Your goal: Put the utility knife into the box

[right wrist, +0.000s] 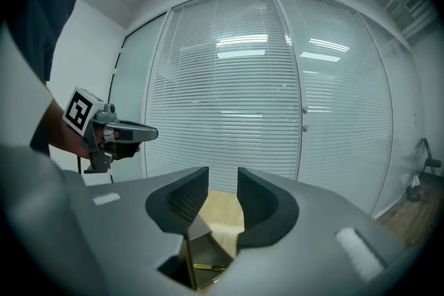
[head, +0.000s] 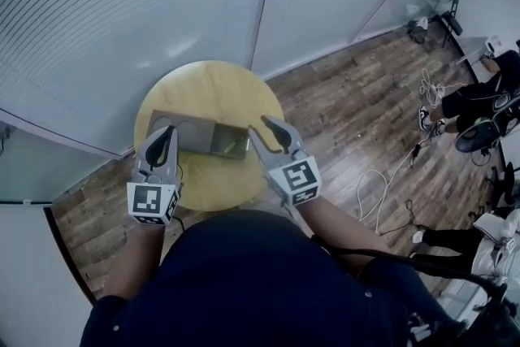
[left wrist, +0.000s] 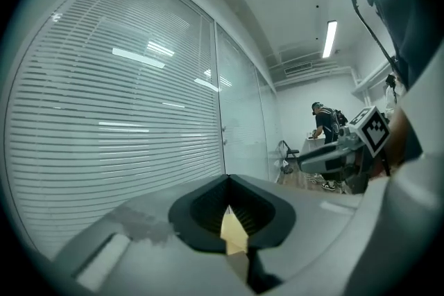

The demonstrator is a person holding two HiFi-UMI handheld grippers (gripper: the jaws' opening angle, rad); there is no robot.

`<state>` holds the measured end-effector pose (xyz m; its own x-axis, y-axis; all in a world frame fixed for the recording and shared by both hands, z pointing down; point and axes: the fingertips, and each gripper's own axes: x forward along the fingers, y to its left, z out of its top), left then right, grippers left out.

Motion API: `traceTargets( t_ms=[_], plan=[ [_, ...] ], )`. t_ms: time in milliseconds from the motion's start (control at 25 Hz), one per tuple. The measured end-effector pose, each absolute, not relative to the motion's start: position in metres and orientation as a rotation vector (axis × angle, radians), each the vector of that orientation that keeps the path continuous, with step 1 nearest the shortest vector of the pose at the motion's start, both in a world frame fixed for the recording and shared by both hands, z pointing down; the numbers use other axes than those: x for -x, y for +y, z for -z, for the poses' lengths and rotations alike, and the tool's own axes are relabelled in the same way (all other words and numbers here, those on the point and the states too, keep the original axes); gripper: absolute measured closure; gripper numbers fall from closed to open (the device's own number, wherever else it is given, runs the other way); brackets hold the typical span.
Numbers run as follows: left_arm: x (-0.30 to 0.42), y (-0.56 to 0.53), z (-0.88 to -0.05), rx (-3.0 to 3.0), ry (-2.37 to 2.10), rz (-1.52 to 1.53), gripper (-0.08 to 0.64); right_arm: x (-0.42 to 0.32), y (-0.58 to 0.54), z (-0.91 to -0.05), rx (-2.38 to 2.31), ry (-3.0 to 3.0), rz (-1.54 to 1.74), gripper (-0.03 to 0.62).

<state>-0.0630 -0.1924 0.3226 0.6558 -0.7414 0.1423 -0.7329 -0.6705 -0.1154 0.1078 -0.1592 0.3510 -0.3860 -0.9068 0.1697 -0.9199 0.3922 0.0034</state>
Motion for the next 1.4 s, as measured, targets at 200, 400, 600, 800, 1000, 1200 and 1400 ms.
traceTargets(
  t_ms=[200, 400, 600, 800, 1000, 1200, 1400],
  plan=[
    [0.056, -0.191, -0.303, 2.785, 1.213, 0.252, 0.557, -0.121, -0.156, -0.321, -1.754, -2.512, -0.058, 0.497],
    [0.062, -0.186, -0.290, 2.757, 1.231, 0.219, 0.557, -0.134, -0.138, -0.308, -1.820, -2.480, -0.020, 0.543],
    [0.073, -0.165, -0.289, 2.736, 1.275, 0.205, 0.557, -0.141, -0.116, -0.306, -1.811, -2.470, -0.018, 0.584],
    [0.087, -0.151, -0.289, 2.731, 1.300, 0.210, 0.557, -0.124, -0.109, -0.300, -1.779, -2.508, -0.003, 0.584],
    [0.092, -0.146, -0.299, 2.737, 1.328, 0.228, 0.557, -0.123, -0.109, -0.305, -1.755, -2.513, -0.020, 0.584],
    [0.098, -0.145, -0.306, 2.745, 1.346, 0.241, 0.557, -0.120, -0.110, -0.305, -1.771, -2.523, -0.038, 0.584],
    [0.093, -0.148, -0.304, 2.755, 1.330, 0.231, 0.557, -0.133, -0.115, -0.298, -1.827, -2.509, -0.036, 0.584]
  ],
)
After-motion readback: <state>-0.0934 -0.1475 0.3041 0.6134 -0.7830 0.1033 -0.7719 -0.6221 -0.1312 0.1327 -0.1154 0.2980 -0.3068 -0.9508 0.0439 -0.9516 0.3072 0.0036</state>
